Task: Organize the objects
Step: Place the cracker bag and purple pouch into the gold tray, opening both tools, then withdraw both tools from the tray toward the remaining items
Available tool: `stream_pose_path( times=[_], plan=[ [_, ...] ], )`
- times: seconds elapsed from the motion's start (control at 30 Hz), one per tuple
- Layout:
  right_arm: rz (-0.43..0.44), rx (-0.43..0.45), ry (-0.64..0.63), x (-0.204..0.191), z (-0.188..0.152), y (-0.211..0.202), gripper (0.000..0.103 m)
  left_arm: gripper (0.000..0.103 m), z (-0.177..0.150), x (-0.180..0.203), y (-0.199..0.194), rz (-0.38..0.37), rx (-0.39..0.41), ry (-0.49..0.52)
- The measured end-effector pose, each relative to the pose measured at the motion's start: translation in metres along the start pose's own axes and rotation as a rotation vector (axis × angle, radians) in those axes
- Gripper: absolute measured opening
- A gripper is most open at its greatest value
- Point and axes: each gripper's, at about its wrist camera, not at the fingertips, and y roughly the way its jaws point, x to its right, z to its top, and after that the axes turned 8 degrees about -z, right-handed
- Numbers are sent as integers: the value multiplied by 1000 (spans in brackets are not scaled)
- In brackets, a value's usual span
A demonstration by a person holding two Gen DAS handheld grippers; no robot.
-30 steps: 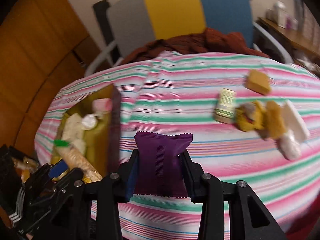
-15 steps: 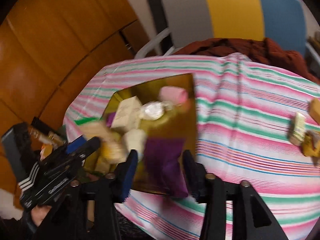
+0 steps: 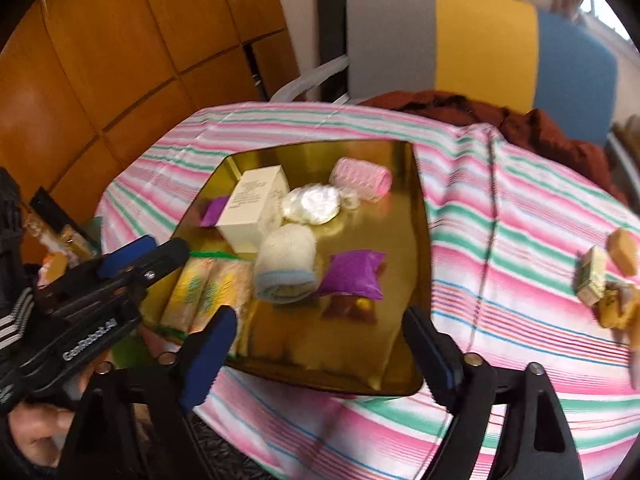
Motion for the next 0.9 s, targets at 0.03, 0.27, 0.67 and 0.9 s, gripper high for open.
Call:
stream_pose_path(
  times=[0.03,0.27,0.67,0.9],
  plan=[
    [-13,9,-1,0,0,-1,88,49,-1,0,-1,3,2,2],
    [-125,97,-30,-2,-1,-15,96,49,-5,5,-3,14,-1,21],
    [-189,142,-7,9,-5,-22,101,49,-12,24,-3,0,-19,77],
    [-208,139,14,20,-7,-21,101,49,-15,36,-1,-9,-29,113]
  ],
)
